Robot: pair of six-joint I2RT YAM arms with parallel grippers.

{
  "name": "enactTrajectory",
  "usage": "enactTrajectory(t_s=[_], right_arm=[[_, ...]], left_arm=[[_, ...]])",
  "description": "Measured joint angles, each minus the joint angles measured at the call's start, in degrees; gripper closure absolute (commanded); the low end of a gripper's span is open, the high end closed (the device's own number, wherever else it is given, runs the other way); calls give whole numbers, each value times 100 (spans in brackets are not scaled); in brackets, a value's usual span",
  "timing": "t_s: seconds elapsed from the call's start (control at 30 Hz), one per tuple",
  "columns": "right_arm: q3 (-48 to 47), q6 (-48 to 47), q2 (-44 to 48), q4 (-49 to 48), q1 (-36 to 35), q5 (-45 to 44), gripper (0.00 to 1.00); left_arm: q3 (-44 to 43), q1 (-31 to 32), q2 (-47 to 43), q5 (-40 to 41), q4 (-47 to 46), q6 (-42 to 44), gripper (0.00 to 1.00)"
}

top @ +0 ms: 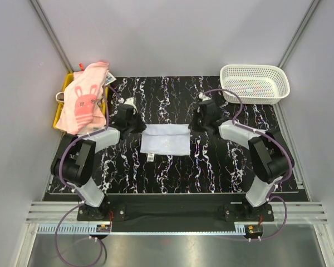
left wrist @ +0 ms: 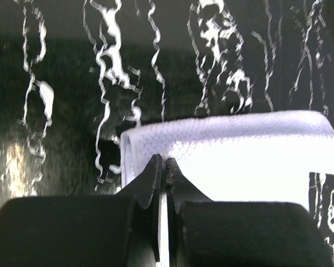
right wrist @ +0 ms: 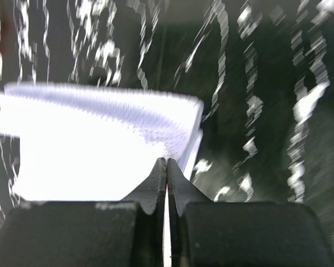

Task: Fold and stack the towels
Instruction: Fold the towel

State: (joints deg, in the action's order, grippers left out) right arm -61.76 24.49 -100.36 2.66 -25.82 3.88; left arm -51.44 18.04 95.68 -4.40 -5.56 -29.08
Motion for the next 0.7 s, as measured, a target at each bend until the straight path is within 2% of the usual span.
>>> enactTrajectory(t_s=[0.23, 0.7], right_arm=[[511, 127, 295, -164, -476, -111, 98], [968, 240, 837, -245, -520, -483, 98]], left_arm=[[649, -4, -492, -42, -365, -98, 100], [1440, 37, -1377, -63, -619, -205, 100]])
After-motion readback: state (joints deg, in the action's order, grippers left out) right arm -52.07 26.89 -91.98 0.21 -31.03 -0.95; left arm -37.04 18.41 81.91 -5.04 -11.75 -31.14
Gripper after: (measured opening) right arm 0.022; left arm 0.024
